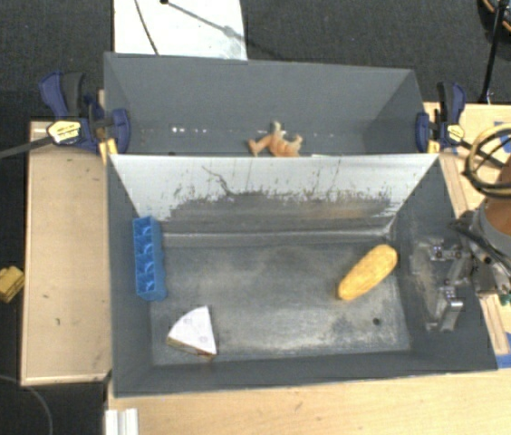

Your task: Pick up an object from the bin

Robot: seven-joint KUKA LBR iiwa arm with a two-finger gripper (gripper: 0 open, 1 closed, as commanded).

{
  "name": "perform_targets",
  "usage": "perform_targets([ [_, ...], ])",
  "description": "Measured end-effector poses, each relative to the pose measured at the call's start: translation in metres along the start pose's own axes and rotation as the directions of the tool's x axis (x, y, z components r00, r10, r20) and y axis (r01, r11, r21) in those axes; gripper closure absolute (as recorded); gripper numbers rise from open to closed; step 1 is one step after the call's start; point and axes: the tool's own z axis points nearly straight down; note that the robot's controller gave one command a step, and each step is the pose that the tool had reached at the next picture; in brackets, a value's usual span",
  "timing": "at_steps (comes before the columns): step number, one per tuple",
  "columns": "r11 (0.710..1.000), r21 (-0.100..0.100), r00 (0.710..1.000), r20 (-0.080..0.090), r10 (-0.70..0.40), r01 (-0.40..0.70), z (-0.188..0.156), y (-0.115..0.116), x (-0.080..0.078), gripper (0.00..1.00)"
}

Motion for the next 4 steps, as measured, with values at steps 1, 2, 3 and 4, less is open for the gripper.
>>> perform_targets([
  [1,1.0,0.002,1.0,0.008,-0.005,0.005,-0.004,0.001,-0.002,0.0],
  [2,1.0,0.004,1.0,0.013,-0.027,0.027,0.042,0.016,-0.023,0.0],
  [3,0.996,0.0,0.996,0.005,0.088,-0.088,0.064,0.027,-0.027,0.0],
  [4,0.961,-0.002,0.961,0.009,0.276,-0.275,0.087,0.034,-0.042,0.0],
])
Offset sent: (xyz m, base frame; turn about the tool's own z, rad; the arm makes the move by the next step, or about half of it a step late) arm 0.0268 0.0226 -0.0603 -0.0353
